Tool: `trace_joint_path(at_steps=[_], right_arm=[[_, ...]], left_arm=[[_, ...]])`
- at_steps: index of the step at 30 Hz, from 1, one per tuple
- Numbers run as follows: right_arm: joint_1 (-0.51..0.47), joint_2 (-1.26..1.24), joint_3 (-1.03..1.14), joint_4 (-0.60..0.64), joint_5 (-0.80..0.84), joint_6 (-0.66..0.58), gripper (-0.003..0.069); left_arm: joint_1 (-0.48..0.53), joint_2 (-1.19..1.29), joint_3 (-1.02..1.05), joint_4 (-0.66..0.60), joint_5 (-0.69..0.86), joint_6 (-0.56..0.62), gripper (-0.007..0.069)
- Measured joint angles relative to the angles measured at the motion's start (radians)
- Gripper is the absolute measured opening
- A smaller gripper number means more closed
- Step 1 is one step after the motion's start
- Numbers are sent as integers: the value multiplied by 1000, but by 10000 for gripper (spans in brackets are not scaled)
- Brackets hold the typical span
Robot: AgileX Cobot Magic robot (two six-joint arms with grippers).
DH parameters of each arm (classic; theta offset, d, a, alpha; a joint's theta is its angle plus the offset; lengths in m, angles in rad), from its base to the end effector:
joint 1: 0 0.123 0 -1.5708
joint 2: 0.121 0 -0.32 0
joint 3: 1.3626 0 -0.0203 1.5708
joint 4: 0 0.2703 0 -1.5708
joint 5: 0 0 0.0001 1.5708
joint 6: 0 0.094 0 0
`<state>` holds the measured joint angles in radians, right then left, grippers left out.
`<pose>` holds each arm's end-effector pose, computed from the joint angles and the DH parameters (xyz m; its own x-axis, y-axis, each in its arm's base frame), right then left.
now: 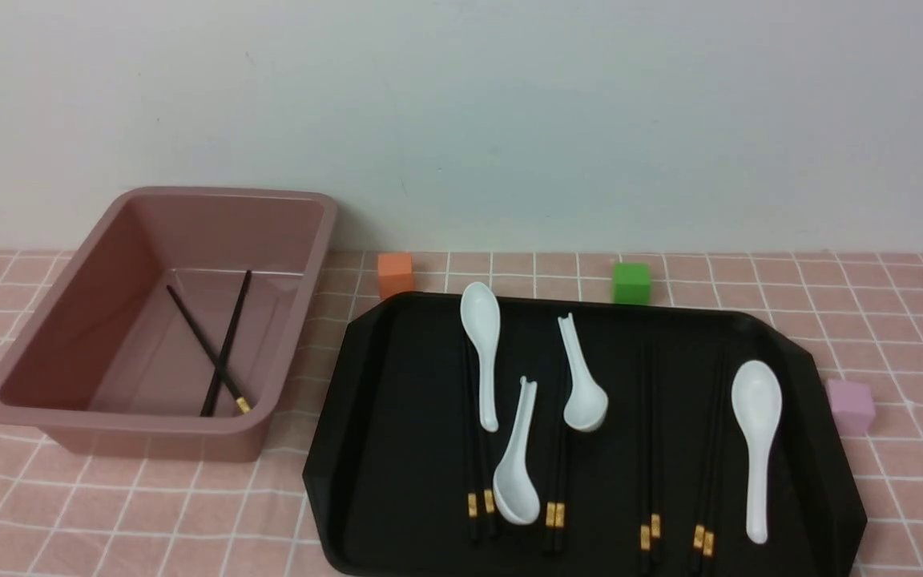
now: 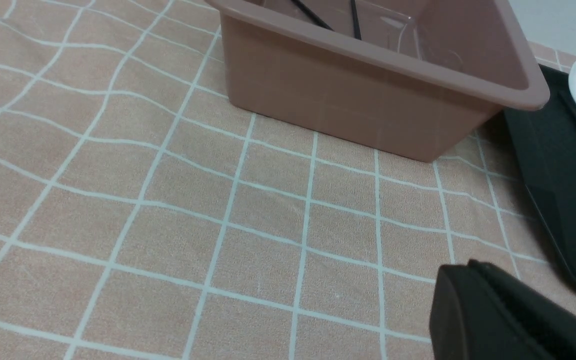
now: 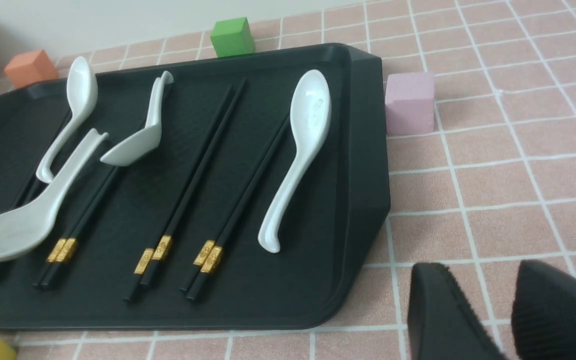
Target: On pink tablecloth take chopsticks from black tray and put them in box.
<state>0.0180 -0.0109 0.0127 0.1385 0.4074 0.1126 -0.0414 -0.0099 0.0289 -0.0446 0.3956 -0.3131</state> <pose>0.0385 0.0058 0.1720 -0.3207 0.2315 -0.9184 0.0065 0.9702 0.2423 0.0391 -0.0032 0.1669 -0.3210 -0.3338 -0.8863 -0.0573 0.9409 -0.3337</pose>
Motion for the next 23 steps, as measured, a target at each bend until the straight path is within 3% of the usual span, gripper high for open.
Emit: trace_joint_path(at_steps=[23], right_arm=[[0,0,0,0,0,0,240]], left_arm=[[0,0,0,0,0,0,-2]])
